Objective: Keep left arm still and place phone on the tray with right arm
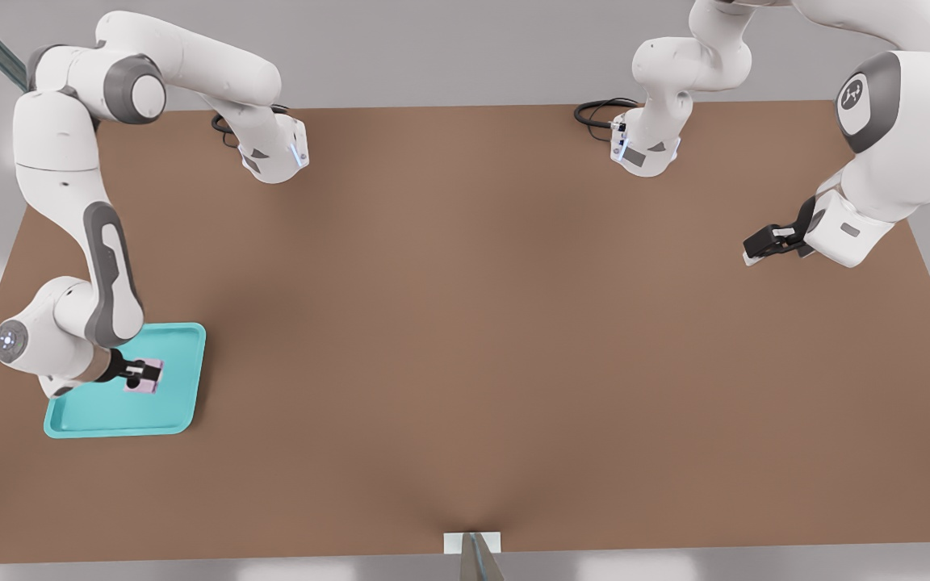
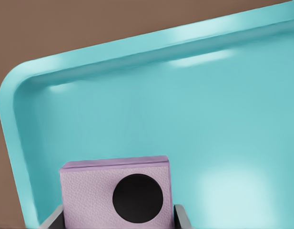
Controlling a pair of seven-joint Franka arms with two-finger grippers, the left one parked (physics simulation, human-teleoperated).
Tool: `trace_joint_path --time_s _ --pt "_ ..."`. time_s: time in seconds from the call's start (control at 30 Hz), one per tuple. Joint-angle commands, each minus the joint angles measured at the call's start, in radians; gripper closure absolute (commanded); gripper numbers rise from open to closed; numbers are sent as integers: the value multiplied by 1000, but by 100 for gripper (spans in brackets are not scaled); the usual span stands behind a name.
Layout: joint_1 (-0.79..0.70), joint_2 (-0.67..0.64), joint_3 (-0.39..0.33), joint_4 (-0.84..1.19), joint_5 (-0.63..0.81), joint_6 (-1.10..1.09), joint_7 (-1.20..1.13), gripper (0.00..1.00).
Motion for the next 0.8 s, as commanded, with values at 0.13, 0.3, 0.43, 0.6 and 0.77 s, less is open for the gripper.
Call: trace_joint_path --time_s 0.13,0.3,0.43,0.6,0.77 --pt "-5 -2 0 13 -4 -8 -454 0" --pt "168 -286 68 145 -77 -324 38 0" --pt "444 -549 -136 89 -71 -579 160 0" --pt "440 -483 -125 330 -59 -748 161 0" --pt "437 -490 -129 306 -34 -699 181 0"
